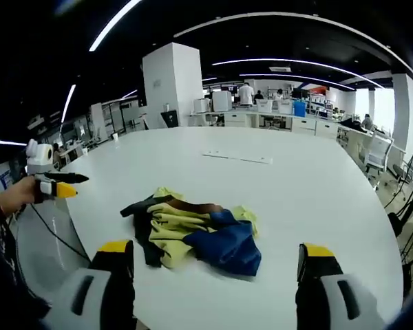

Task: Fold the garment on the visible template until the final outline fits inside the template.

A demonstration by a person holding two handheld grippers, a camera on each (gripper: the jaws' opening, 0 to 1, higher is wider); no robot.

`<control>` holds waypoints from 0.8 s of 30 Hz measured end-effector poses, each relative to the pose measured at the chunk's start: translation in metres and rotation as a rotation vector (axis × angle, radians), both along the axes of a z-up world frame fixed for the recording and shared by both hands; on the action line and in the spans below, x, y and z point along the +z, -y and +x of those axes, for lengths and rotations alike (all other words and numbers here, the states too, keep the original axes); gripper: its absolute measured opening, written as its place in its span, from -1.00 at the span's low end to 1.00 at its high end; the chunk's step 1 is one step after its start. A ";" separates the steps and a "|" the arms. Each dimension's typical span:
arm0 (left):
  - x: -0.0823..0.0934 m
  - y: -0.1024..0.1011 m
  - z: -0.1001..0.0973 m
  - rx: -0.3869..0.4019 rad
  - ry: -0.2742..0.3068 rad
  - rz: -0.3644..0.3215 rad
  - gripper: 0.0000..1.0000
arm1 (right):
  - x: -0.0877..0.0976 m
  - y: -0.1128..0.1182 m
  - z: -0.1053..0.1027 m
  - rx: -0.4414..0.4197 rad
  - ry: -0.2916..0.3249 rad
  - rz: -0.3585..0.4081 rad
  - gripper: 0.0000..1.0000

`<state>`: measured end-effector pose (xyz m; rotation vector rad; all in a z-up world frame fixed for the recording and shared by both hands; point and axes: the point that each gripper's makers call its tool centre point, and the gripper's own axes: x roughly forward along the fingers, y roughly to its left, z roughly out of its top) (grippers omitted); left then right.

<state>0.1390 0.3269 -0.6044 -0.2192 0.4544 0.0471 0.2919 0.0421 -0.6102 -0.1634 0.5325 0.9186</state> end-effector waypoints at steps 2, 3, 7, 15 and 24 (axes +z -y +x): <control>0.001 0.001 0.001 -0.008 0.002 0.004 0.98 | 0.001 0.000 0.000 0.004 0.000 0.002 0.99; 0.001 0.001 0.002 -0.008 0.000 0.008 0.98 | 0.001 0.001 0.000 0.003 -0.003 0.005 0.99; 0.002 0.002 0.003 -0.010 0.003 0.012 0.98 | 0.001 0.002 0.002 -0.002 0.004 0.003 0.99; 0.003 0.004 0.004 -0.015 0.012 0.000 0.98 | 0.002 0.003 0.004 -0.007 0.002 0.010 0.99; 0.005 0.004 0.005 -0.019 0.026 -0.006 0.98 | 0.003 0.003 0.007 -0.007 0.004 0.009 0.99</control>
